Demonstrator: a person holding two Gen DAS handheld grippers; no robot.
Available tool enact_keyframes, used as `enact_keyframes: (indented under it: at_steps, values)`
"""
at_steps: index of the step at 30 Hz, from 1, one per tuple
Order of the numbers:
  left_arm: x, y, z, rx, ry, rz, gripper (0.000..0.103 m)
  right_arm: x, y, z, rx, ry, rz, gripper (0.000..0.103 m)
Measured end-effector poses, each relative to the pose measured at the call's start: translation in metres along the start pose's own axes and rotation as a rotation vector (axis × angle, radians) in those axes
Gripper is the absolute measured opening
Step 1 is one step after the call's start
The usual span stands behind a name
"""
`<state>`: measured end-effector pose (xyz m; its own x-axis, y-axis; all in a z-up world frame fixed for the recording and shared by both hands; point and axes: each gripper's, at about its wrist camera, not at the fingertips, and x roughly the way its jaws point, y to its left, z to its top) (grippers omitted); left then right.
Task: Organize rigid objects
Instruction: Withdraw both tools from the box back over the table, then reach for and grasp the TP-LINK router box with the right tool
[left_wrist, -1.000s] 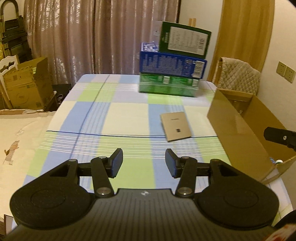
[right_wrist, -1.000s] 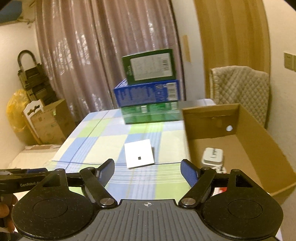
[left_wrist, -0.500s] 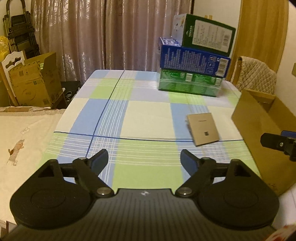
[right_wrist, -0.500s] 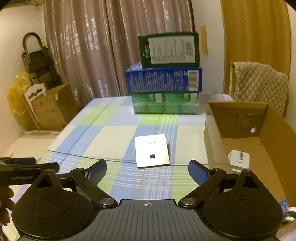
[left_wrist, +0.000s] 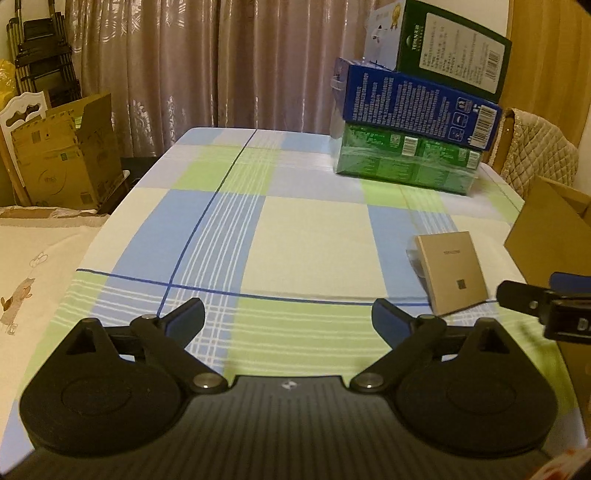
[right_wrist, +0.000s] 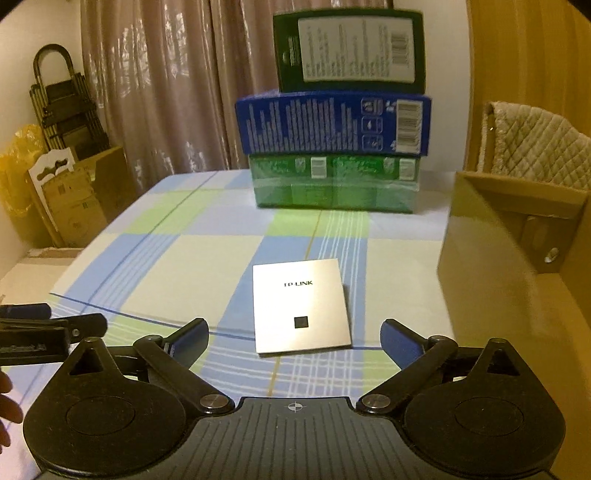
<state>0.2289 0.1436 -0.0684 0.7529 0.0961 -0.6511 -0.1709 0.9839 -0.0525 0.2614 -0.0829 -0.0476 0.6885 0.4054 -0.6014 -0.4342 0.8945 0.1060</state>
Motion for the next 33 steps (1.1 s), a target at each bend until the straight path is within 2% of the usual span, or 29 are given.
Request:
enact_keyframes:
  at_steps: [6, 11, 14, 23, 33]
  values:
    - [0.024, 0.002, 0.007, 0.046, 0.002, -0.014, 0.096, 0.037, -0.003, -0.001, 0.000, 0.014, -0.006, 0.098]
    - [0.044, 0.005, 0.007, 0.039, 0.017, -0.005, 0.096, 0.065, -0.005, -0.005, -0.001, 0.052, -0.003, 0.100]
    - [0.054, 0.009, 0.006, 0.009, 0.042, -0.024, 0.096, 0.075, 0.000, -0.004, -0.059, 0.047, -0.001, 0.101]
    - [0.057, 0.011, 0.005, -0.017, 0.043, -0.039, 0.096, 0.103, -0.007, 0.001, -0.064, 0.083, -0.012, 0.101]
    - [0.059, 0.008, 0.004, -0.007, 0.046, -0.040, 0.096, 0.111, -0.011, 0.000, -0.056, 0.097, 0.014, 0.100]
